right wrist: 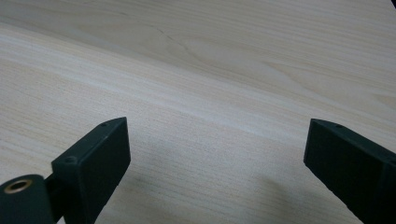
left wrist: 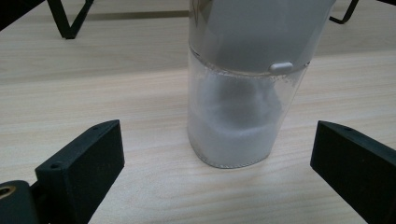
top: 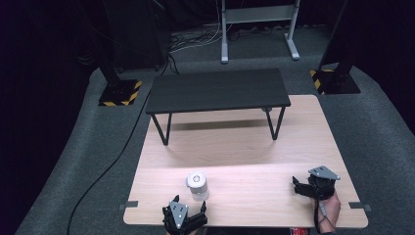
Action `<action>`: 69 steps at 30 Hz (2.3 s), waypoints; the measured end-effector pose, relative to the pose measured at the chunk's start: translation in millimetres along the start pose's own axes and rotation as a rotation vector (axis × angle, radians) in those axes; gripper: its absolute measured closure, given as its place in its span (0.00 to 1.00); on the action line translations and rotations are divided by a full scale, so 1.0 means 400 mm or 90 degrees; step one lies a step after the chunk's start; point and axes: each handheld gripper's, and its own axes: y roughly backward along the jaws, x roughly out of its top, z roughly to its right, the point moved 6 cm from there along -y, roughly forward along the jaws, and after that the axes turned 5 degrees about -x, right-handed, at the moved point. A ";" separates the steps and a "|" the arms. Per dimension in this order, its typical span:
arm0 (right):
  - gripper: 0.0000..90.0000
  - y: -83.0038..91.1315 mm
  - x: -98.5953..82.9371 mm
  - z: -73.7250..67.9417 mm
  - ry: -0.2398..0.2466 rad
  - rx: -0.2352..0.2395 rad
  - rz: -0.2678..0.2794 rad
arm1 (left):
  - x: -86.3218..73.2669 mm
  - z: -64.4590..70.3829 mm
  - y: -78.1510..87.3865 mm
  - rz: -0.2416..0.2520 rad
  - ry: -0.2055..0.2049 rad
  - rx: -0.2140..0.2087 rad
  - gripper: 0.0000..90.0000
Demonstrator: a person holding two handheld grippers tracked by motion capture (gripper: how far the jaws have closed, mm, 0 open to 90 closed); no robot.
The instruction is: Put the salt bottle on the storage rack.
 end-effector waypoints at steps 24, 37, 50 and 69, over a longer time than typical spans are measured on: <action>0.06 -0.001 0.002 -0.005 0.007 -0.005 -0.005 | 0.078 0.040 -0.104 -0.014 -0.010 -0.006 0.00; 0.06 0.001 0.000 -0.005 0.009 -0.005 -0.001 | 0.096 0.047 -0.157 -0.027 0.015 0.052 0.32; 0.06 0.001 -0.001 -0.005 0.008 -0.004 0.001 | 0.093 0.016 -0.140 -0.016 0.030 0.001 0.32; 0.00 0.005 -0.009 0.011 -0.008 0.020 0.019 | 0.097 -0.019 -0.102 -0.016 0.032 -0.006 0.32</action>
